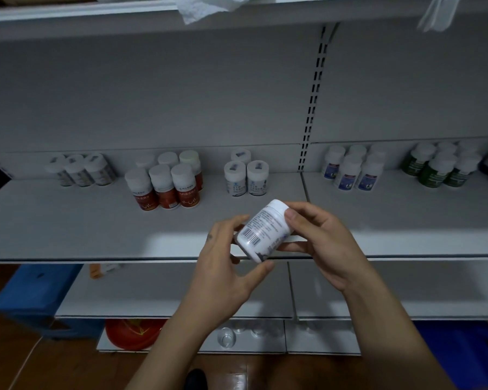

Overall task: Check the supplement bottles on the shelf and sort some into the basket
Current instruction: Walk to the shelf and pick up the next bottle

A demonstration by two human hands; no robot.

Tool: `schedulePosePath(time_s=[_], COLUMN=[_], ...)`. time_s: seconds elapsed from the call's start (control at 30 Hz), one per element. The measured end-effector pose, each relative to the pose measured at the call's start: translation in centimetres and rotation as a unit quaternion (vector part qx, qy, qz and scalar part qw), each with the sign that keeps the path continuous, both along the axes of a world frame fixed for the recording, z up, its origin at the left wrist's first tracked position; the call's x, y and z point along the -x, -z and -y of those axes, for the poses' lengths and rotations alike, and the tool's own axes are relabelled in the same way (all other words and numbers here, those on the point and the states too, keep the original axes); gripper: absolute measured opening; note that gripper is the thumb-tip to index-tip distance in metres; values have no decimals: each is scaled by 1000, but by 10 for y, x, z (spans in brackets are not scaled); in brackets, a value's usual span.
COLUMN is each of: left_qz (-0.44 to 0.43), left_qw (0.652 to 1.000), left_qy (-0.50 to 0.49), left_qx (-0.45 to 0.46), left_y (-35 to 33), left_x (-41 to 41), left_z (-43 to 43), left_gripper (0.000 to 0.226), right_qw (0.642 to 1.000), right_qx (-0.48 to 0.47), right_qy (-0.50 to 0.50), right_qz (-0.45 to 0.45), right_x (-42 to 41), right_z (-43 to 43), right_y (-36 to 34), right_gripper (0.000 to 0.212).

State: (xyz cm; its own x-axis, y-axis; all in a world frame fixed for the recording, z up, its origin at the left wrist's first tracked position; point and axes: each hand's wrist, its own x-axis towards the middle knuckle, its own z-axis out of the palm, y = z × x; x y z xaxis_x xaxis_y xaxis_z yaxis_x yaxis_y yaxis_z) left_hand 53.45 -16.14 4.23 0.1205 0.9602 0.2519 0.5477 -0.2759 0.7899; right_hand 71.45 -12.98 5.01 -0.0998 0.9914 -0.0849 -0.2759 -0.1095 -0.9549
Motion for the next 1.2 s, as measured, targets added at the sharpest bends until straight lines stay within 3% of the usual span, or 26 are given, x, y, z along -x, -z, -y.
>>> schedulePosePath(time_s=[0.23,0.4,0.57,0.8,0.93,1.07,1.2], left_qz=[62,76,10,-29,13,34,24], left_qw=[995,994,999,999,999,998,997], left_qy=[17,18,41,30,25,17,17], left_qx=[70,79,33,-8,27,49,71], left_y=[-9,-7,3,8,3,-5,-4], left_x=[-3,-5,-4,-4,-4,-6,-4], left_z=[0,-3,-8,-15,-11,-5,-4], left_gripper=[19,28,74,64,38,49,46], right_qw=[999,1000,1000,999,1000,1000,1000], right_qx=[-14,-11,18,29,5,-14,-11], right_qy=[-31,-20,7,12,2,-15,-11], right_qz=[9,12,18,24,13,0,-2], right_x=[-4,-7,-5,-5,-8,-7,-3], right_z=[-4,-7,-9,-7,-6,-5,-5], right_y=[-1,-1,0,0,0,-2,-3], right_gripper=[38,38,42,39,43,45,44])
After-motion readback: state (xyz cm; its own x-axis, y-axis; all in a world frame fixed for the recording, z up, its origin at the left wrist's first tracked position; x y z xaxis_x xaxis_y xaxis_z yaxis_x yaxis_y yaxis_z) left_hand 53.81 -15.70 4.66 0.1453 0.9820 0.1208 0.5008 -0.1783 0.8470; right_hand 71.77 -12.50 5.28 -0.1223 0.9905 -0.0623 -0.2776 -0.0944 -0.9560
